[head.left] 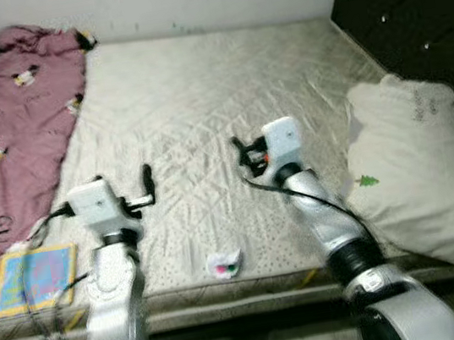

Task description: Clean up the room

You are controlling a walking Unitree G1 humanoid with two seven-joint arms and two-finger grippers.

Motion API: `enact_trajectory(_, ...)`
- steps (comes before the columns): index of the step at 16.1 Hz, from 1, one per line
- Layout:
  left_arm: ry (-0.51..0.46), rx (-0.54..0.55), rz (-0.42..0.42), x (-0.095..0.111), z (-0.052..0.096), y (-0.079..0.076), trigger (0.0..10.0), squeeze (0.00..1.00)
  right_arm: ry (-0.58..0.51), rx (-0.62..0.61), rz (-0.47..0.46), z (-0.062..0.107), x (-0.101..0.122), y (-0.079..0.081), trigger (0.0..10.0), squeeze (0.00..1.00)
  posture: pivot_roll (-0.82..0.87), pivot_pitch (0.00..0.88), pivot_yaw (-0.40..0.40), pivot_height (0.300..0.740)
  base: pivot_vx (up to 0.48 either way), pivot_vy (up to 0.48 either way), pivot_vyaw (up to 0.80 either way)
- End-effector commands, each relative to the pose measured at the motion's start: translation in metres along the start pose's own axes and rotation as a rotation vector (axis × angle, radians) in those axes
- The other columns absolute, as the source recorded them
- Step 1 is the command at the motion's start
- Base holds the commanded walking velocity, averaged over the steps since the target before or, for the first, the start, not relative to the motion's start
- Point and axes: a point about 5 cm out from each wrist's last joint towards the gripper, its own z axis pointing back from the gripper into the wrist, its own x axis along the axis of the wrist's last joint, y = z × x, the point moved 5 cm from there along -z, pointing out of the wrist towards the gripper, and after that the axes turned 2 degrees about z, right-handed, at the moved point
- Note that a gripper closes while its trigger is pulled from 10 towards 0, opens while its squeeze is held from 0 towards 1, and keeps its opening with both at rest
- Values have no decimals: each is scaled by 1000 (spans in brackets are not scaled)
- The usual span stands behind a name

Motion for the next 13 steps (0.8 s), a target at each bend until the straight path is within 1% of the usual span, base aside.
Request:
enact_trajectory(1, 10, 29, -16, -1, 0, 7, 10000, 0, -17, 11, 9, -3, 5, 6, 10000, 0, 133, 0, -50, 740, 0, 0, 800)
enact_trajectory(2, 26, 43, -25, -4, 0, 9, 10000, 0, -13, 7, -5, -3, 5, 5, 10000, 0, 131, 0, -51, 740, 0, 0, 800)
enact_trajectory(5, 24, 46, -22, -4, 0, 9, 10000, 0, -14, 3, -10, -3, 5, 4, 10000, 0, 128, 0, -50, 740, 0, 0, 725)
enact_trajectory(7, 22, 47, -23, -4, 0, 9, 10000, 0, -12, -10, -28, -3, 4, 2, 10000, 0, 132, 0, -50, 740, 0, 0, 0)
enact_trajectory(13, 14, 46, -21, -3, -3, 9, 10000, 0, 10, -35, -11, -6, 2, -1, 10000, 0, 132, 0, -52, 740, 0, 0, 0)
